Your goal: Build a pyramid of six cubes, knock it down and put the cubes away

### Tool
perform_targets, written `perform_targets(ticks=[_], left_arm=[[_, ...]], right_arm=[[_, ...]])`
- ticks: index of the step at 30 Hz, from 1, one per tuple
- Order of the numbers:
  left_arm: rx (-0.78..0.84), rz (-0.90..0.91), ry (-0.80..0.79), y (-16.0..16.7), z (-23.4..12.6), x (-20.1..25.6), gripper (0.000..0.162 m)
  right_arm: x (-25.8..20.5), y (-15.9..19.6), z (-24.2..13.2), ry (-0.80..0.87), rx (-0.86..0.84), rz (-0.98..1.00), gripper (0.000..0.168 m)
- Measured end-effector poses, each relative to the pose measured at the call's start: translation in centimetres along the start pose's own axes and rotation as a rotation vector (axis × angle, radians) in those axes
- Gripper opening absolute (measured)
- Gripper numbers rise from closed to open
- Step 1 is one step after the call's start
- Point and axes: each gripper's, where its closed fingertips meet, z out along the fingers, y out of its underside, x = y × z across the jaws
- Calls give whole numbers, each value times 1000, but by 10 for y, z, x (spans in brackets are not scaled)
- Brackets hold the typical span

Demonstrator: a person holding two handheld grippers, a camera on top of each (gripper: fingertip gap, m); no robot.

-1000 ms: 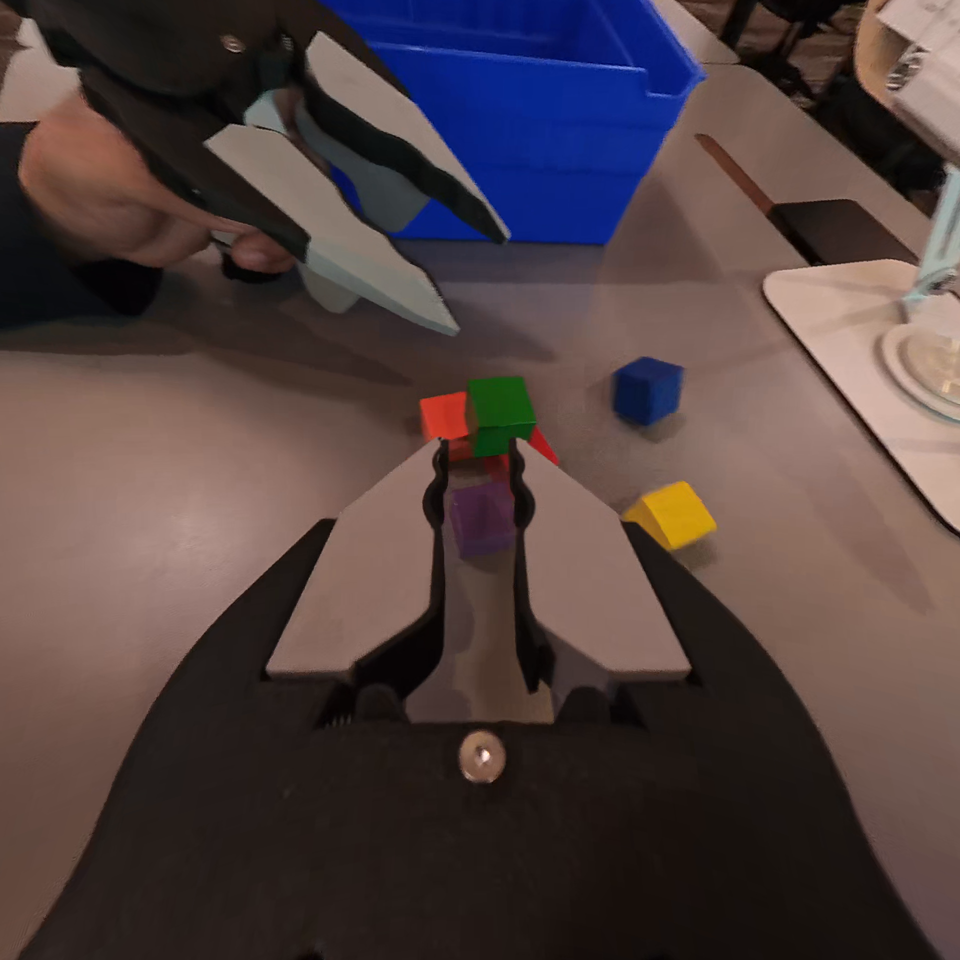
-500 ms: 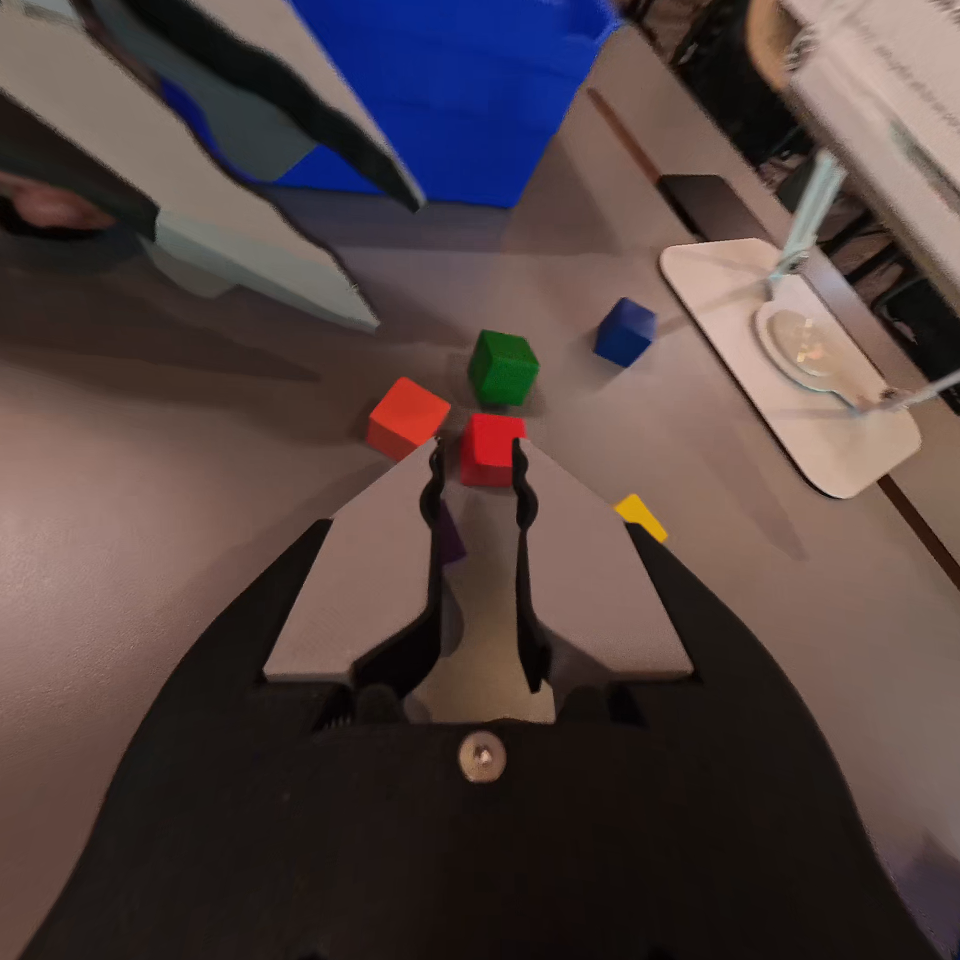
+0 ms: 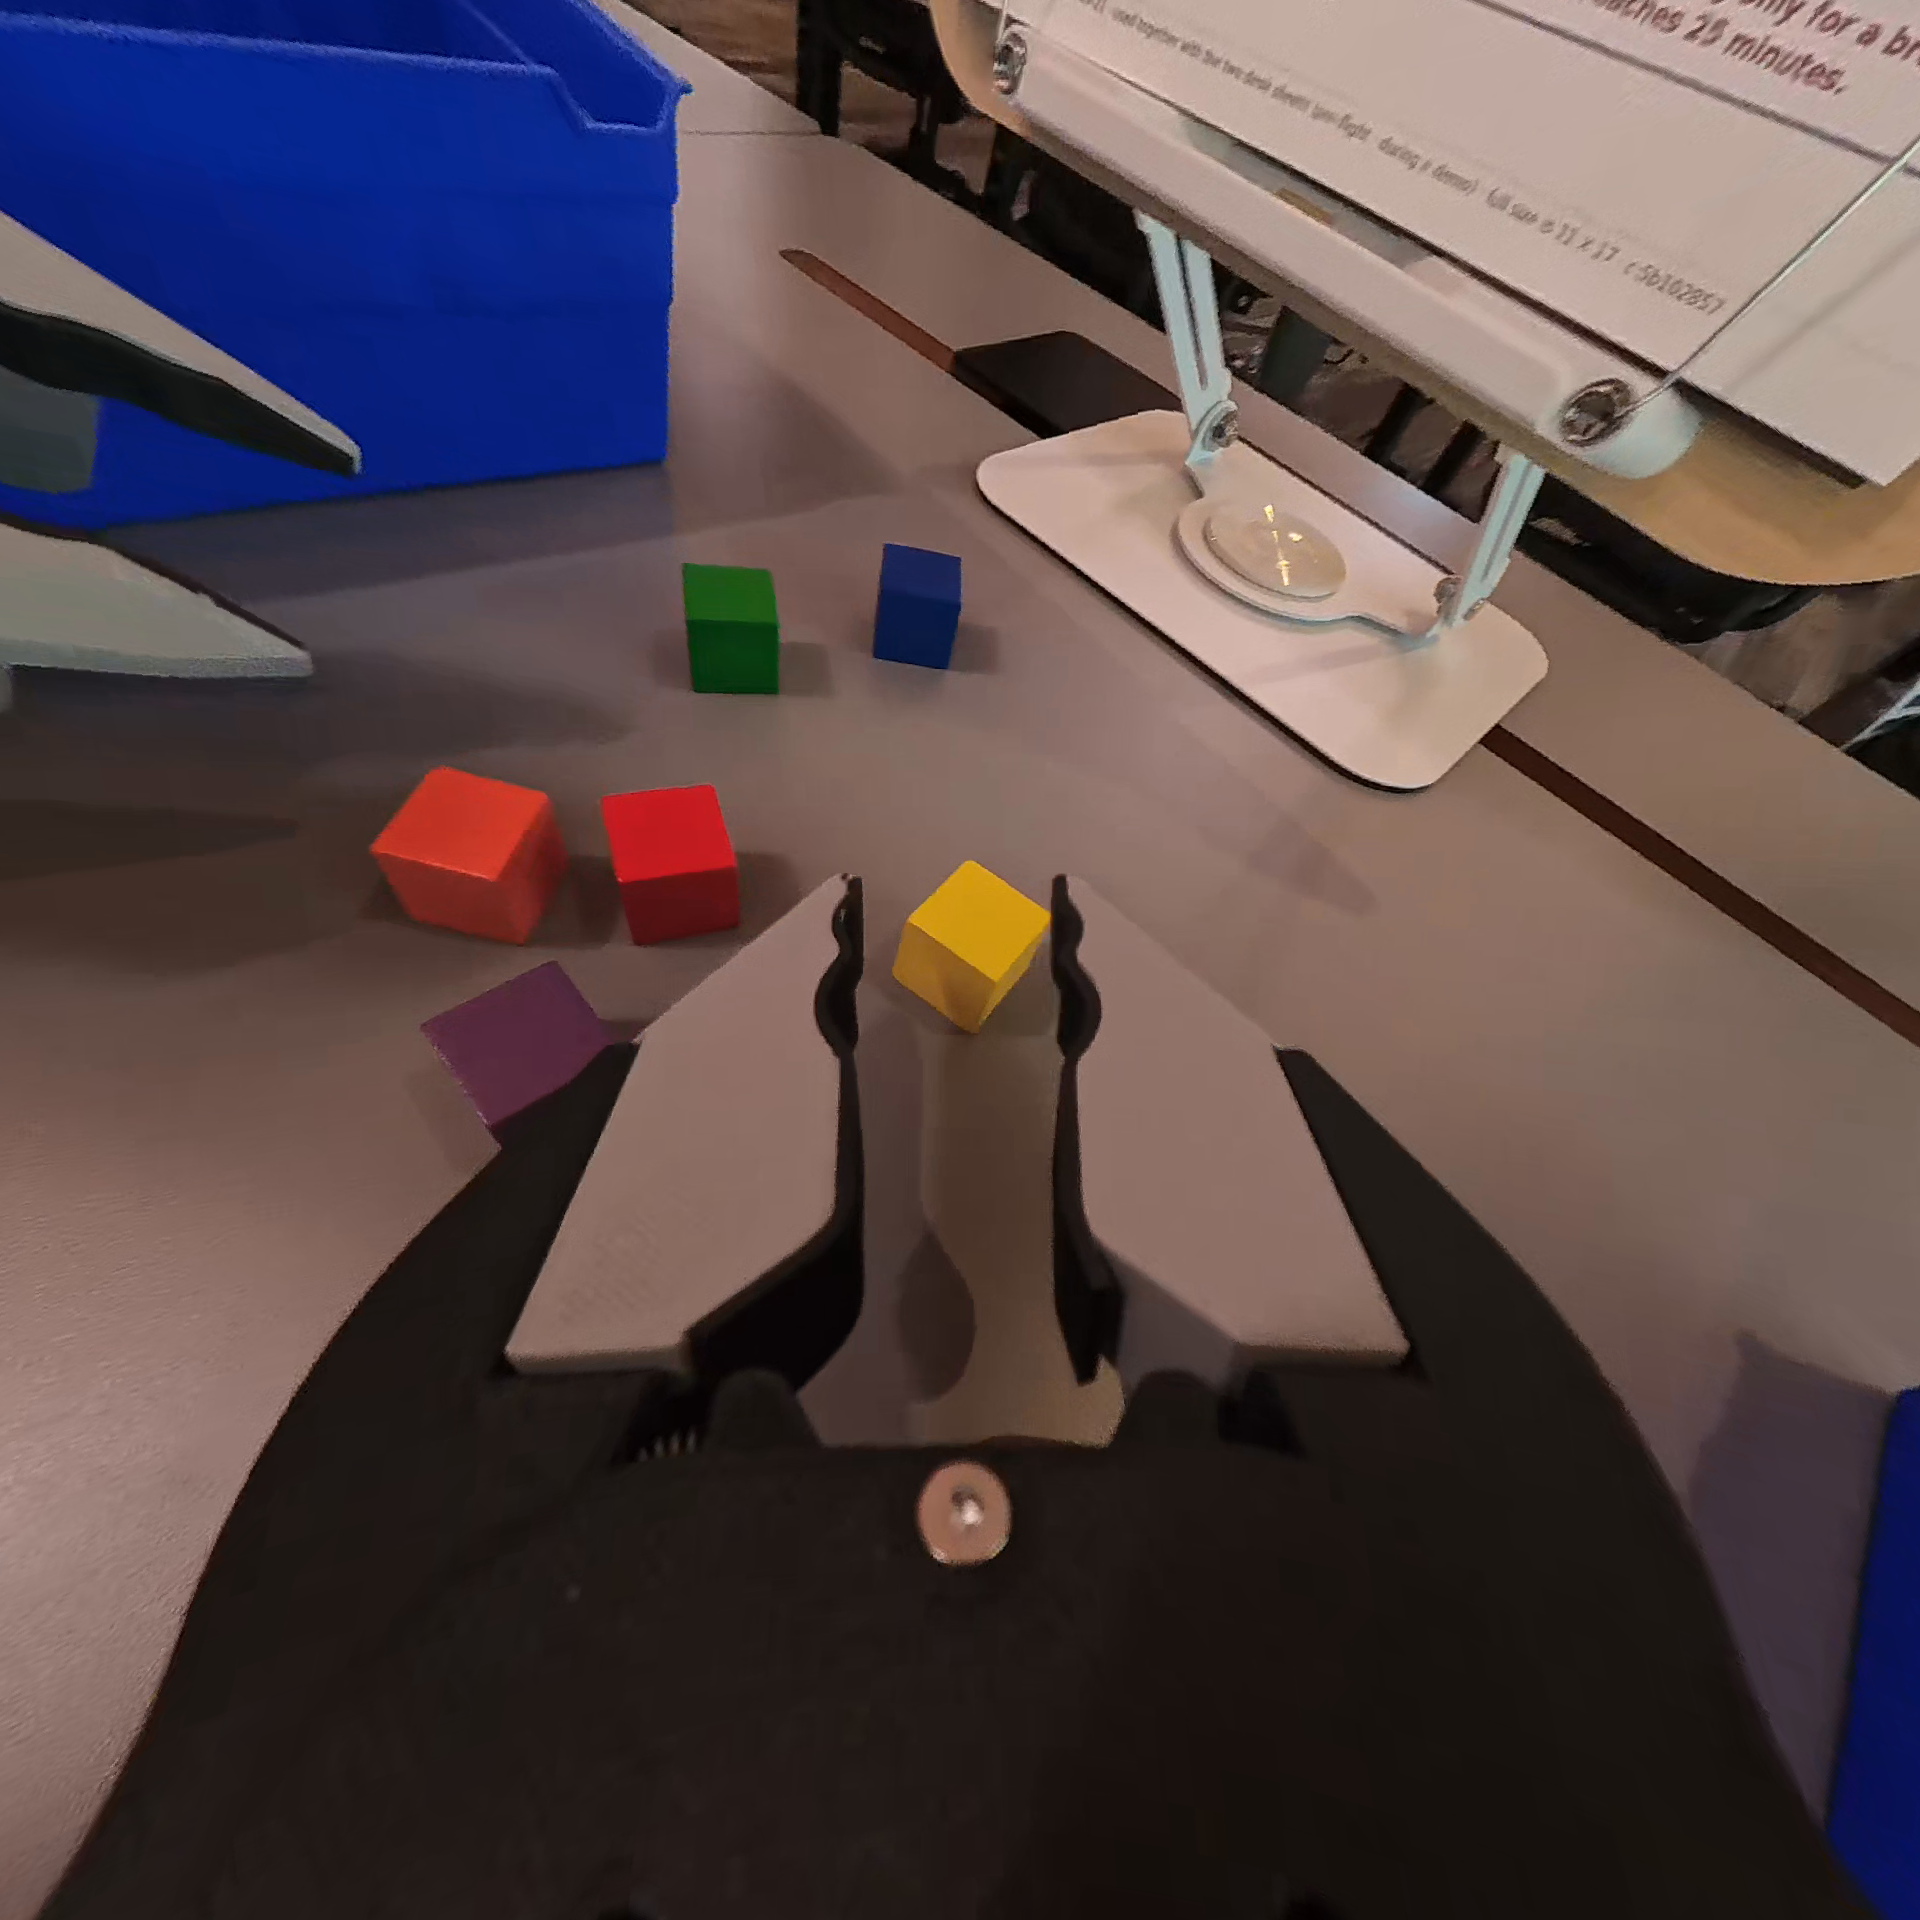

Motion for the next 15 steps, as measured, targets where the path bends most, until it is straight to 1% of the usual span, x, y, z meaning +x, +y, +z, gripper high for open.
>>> perform_targets(ticks=[5,6,7,12,15], left_arm=[[20,39,-73,-3,-2,-5,40],[18,59,-101,-3,-3,-7,38],[12,83,-136,-2,-3,-10,33],[-80,190,-224,8,3,-12,31],[-124,206,-264,14,4,-18,27]], right_arm=[[7,-4,-10,89,41,-10,34],[8,-5,-13,99,49,0,33],[9,-6,-16,107,60,10,31],[1,-9,-29,94,97,21,26],[-5,-9,-33,97,97,-3,25]])
